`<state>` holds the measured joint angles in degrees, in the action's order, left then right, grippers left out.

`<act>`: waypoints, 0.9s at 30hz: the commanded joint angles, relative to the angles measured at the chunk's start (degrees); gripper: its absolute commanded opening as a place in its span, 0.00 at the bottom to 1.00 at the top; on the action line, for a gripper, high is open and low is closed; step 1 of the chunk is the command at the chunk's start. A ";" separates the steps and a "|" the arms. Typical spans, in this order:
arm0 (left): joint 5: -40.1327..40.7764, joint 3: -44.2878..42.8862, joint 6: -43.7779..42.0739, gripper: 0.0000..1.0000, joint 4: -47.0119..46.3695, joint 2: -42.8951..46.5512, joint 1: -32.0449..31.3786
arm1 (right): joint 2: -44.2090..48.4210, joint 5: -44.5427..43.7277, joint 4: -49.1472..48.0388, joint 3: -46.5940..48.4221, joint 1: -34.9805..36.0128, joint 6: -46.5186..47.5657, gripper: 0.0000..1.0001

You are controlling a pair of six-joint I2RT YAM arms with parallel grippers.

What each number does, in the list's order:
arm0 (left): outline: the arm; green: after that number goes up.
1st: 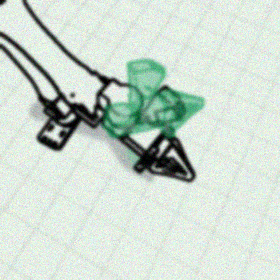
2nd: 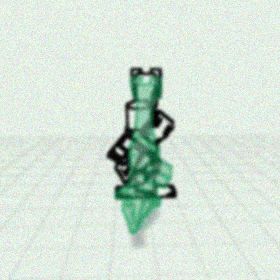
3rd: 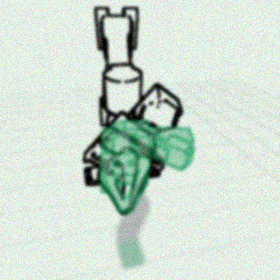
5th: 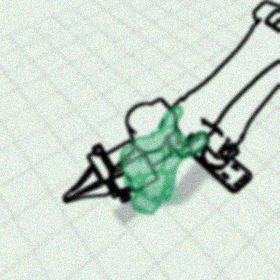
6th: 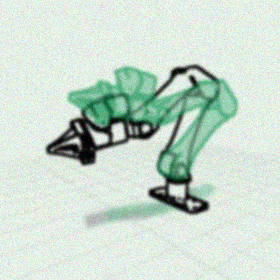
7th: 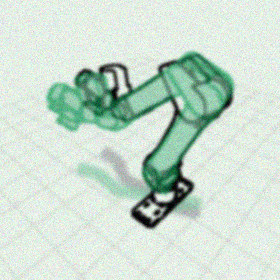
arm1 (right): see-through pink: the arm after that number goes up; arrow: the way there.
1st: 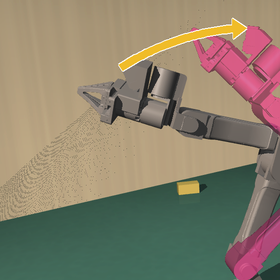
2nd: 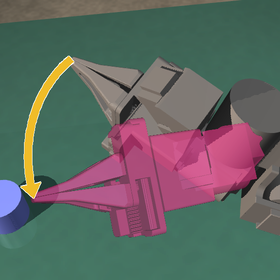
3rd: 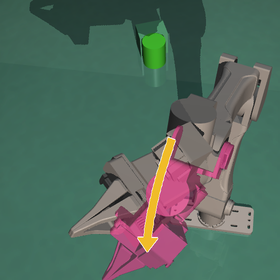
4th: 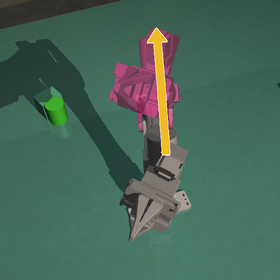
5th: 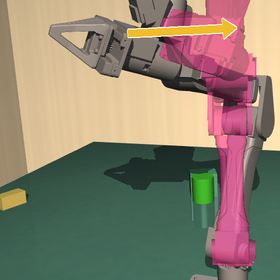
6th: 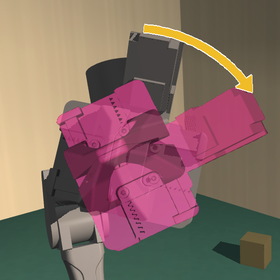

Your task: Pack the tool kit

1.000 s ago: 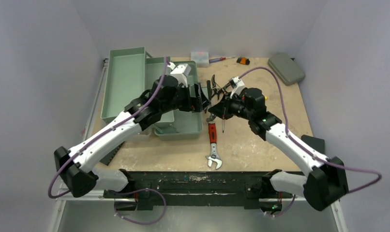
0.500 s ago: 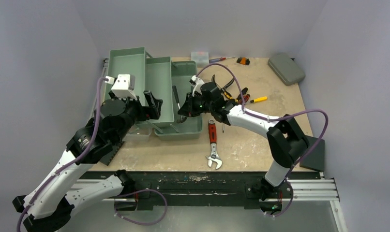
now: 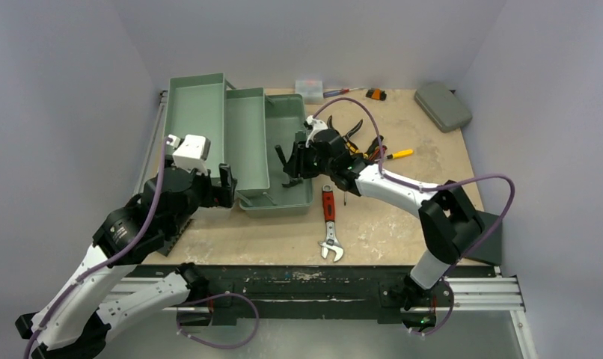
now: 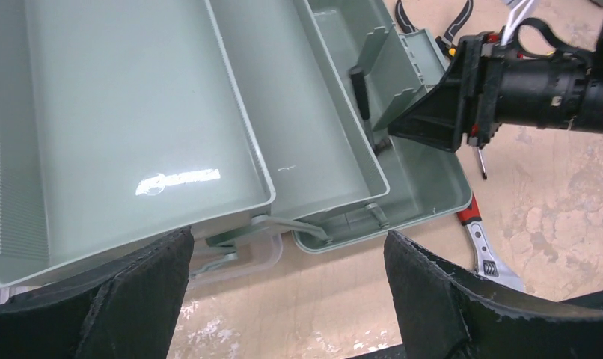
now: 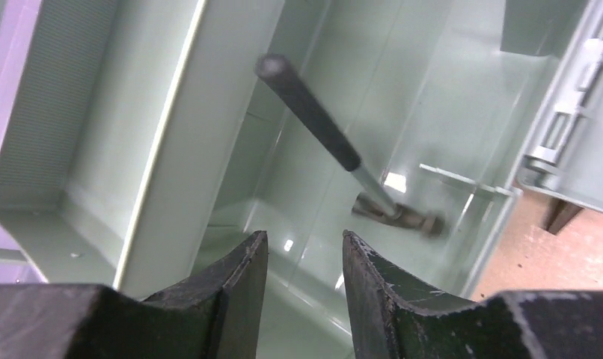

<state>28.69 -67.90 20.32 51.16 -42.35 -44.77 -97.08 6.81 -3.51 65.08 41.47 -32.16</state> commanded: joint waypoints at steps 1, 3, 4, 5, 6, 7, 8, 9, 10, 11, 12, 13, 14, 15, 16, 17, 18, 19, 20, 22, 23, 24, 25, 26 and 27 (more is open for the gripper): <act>1.13 1.01 -3.27 0.95 0.84 2.92 -0.12 | 7.18 -4.19 1.37 -0.24 0.10 1.93 0.42; -0.27 2.22 -3.78 0.95 -0.07 3.83 -0.15 | 9.32 -6.28 4.09 -0.74 0.10 3.40 0.44; -1.13 2.81 -4.10 0.95 -0.65 4.11 -0.14 | 10.52 -7.24 5.99 -1.03 0.07 4.01 0.44; -2.02 3.38 -4.28 0.95 -1.25 4.35 -0.19 | 11.70 -8.86 7.43 -1.39 0.09 4.50 0.44; -3.15 3.91 -4.69 0.94 -1.87 4.52 -0.17 | 12.81 -10.28 9.01 -1.92 0.09 4.94 0.44; -4.21 4.40 -5.01 0.93 -2.28 4.74 -0.10 | 14.69 -11.95 10.37 -2.56 0.10 5.34 0.44; -5.17 5.14 -5.16 0.93 -2.86 5.08 -0.09 | 16.23 -13.70 11.70 -3.34 0.07 5.57 0.44; -6.13 5.94 -5.24 0.92 -3.82 5.54 -0.14 | 17.88 -15.27 12.51 -4.31 0.08 5.76 0.44; -7.37 6.88 -5.46 0.92 -4.86 6.33 -0.14 | 19.73 -17.03 13.22 -5.32 0.02 6.01 0.45; -8.83 7.78 -5.71 0.92 -5.87 6.90 -0.14 | 21.54 -18.79 14.03 -6.34 0.09 6.28 0.46; -10.08 8.57 -6.00 0.92 -6.94 7.41 -0.14 | 23.02 -21.18 15.15 -7.18 -0.05 6.47 0.46; -11.33 9.17 -6.12 0.92 -7.74 7.91 -0.06 | 24.29 -24.05 17.05 -7.53 -0.10 6.19 0.47; -12.39 9.45 -6.35 0.92 -8.19 8.16 -0.10 | 25.13 -26.98 19.56 -7.59 -0.36 5.72 0.47; -13.68 9.65 -6.67 0.92 -8.42 8.36 -0.07 | 25.91 -29.64 21.83 -7.58 -0.79 5.23 0.47; -14.91 9.71 -7.00 0.93 -8.46 8.48 -0.06 | 26.57 -31.70 23.90 -7.83 -1.61 4.92 0.47; -15.94 9.83 -7.26 0.93 -8.66 8.63 -0.07 | 27.31 -32.29 25.20 -8.42 -2.60 4.84 0.47; -16.88 10.11 -7.38 0.93 -8.96 8.79 -0.15 | 27.99 -31.99 25.92 -9.23 -4.07 4.75 0.47; -18.18 10.52 -7.51 0.93 -9.50 8.94 -0.14 | 28.66 -30.90 26.00 -10.56 -5.95 4.74 0.48; -19.13 10.85 -7.69 0.93 -9.96 9.08 -0.16 | 29.10 -28.70 25.56 -11.99 -8.07 4.74 0.48; -20.64 11.20 -7.75 0.93 -10.17 9.08 -0.06 | 29.24 -24.43 23.85 -14.73 -12.12 4.94 0.52; -21.10 11.21 -7.75 0.93 -10.18 9.05 -0.14 | 28.72 -22.49 22.75 -15.67 -13.74 5.37 0.53; -21.28 11.19 -7.79 0.93 -10.24 9.07 -0.09 | 27.68 -21.52 22.14 -16.08 -14.28 5.70 0.54; -21.30 11.15 -7.83 0.93 -10.28 8.95 -0.09 | 25.53 -21.13 21.91 -15.82 -14.39 5.97 0.55; -21.18 11.08 -7.88 0.93 -10.15 8.94 -0.06 | 23.46 -20.75 21.73 -15.50 -14.40 6.11 0.56; -21.14 11.18 -7.92 0.93 -10.15 8.92 -0.05 | 21.50 -20.23 21.57 -14.39 -14.49 6.24 0.56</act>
<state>10.09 -56.86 13.82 43.79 -33.47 -44.77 -70.22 -17.02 19.40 49.56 26.89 -27.22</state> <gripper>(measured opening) 0.928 0.552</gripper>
